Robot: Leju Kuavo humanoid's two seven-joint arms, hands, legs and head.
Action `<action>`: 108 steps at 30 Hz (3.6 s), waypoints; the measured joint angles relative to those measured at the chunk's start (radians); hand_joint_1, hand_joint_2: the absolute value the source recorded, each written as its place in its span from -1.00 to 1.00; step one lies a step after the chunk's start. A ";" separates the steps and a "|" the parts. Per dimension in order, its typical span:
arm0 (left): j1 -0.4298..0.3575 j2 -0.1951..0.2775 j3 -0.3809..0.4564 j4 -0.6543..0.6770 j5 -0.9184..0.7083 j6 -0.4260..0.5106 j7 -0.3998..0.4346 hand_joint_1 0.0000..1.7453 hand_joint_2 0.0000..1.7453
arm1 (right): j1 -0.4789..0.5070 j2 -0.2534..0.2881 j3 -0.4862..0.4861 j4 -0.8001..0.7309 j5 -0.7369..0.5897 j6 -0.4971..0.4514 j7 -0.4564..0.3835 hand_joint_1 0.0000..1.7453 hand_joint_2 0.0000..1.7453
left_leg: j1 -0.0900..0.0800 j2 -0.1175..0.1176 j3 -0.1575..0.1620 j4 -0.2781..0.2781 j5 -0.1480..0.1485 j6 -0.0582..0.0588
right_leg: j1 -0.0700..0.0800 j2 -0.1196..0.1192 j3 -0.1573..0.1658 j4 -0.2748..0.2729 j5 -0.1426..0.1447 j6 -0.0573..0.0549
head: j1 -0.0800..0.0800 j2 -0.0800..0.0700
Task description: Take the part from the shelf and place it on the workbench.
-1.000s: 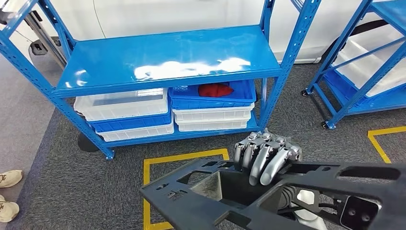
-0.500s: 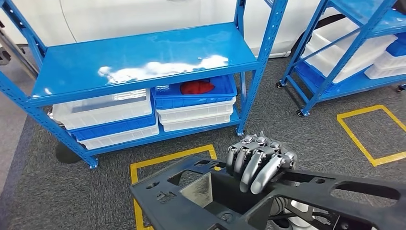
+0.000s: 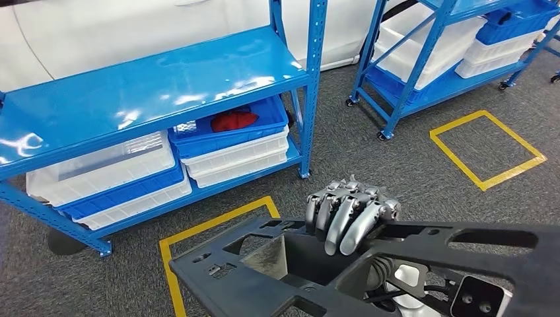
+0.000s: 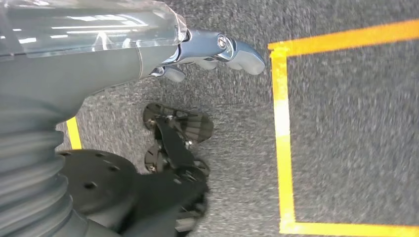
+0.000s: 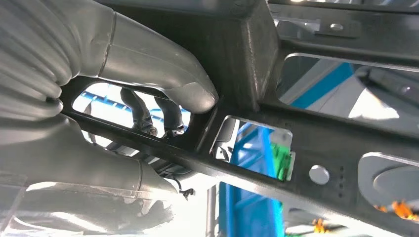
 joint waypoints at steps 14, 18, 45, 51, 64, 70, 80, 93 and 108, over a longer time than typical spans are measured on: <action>0.000 0.002 -0.017 0.000 -0.041 -0.032 -0.005 -1.00 1.00 | -0.117 -0.008 0.032 0.322 0.095 -0.109 -0.018 1.00 1.00 | 0.007 -0.054 0.080 -0.204 0.130 0.050 | 0.002 0.044 -0.064 0.077 -0.022 0.043 | 0.000 0.000; 0.004 0.007 -0.020 0.000 -0.037 -0.055 -0.020 -1.00 1.00 | -0.138 0.006 0.025 0.408 0.132 -0.149 0.006 1.00 1.00 | 0.002 -0.002 0.071 -0.201 0.132 0.052 | -0.006 0.002 -0.164 0.290 -0.108 0.057 | 0.000 0.000; 0.001 0.028 -0.032 0.000 -0.052 -0.069 0.004 -1.00 1.00 | 0.008 0.010 -0.089 0.048 0.122 -0.192 -0.032 1.00 1.00 | 0.009 -0.043 0.078 -0.201 0.123 0.049 | 0.001 0.065 -0.083 0.092 -0.027 0.047 | 0.000 0.000; 0.005 0.039 -0.031 0.000 -0.052 -0.067 0.046 -1.00 1.00 | 0.046 0.000 -0.102 0.024 0.122 -0.195 -0.031 1.00 1.00 | 0.001 0.035 0.076 -0.196 0.119 0.048 | -0.003 -0.017 -0.102 0.179 -0.051 0.053 | 0.000 0.000; 0.005 0.053 -0.030 0.000 -0.051 -0.053 0.092 -1.00 1.00 | 0.065 -0.032 -0.132 0.008 0.094 -0.174 -0.031 1.00 1.00 | 0.002 -0.017 -0.054 0.122 -0.044 0.003 | 0.011 0.035 -0.020 0.003 0.008 -0.009 | 0.000 0.000; 0.003 0.063 -0.030 0.000 -0.052 -0.051 0.099 -1.00 1.00 | 0.069 -0.043 -0.139 0.011 0.089 -0.171 -0.031 1.00 1.00 | -0.006 -0.112 0.070 -0.173 0.101 0.037 | 0.006 0.107 -0.030 0.009 0.015 0.003 | 0.000 0.000; 0.010 0.059 -0.026 0.000 -0.047 -0.054 0.115 -1.00 1.00 | 0.086 -0.057 -0.149 0.023 0.109 -0.171 -0.031 1.00 1.00 | -0.004 0.013 0.088 -0.212 0.119 0.052 | -0.010 0.002 -0.157 0.258 -0.093 0.051 | 0.000 0.000; 0.004 0.051 0.002 0.000 -0.014 -0.043 0.108 -1.00 1.00 | 0.054 -0.058 -0.134 0.036 0.106 -0.164 -0.030 1.00 1.00 | 0.005 -0.014 -0.022 0.077 -0.051 -0.002 | -0.001 0.015 -0.029 0.018 -0.005 0.000 | 0.000 0.000; 0.000 0.045 0.003 0.000 -0.032 -0.034 0.109 -1.00 1.00 | 0.030 -0.053 -0.107 0.076 0.076 -0.193 -0.031 1.00 1.00 | -0.001 -0.052 0.081 -0.206 0.118 0.054 | 0.009 0.062 -0.060 0.053 -0.023 0.034 | 0.000 0.000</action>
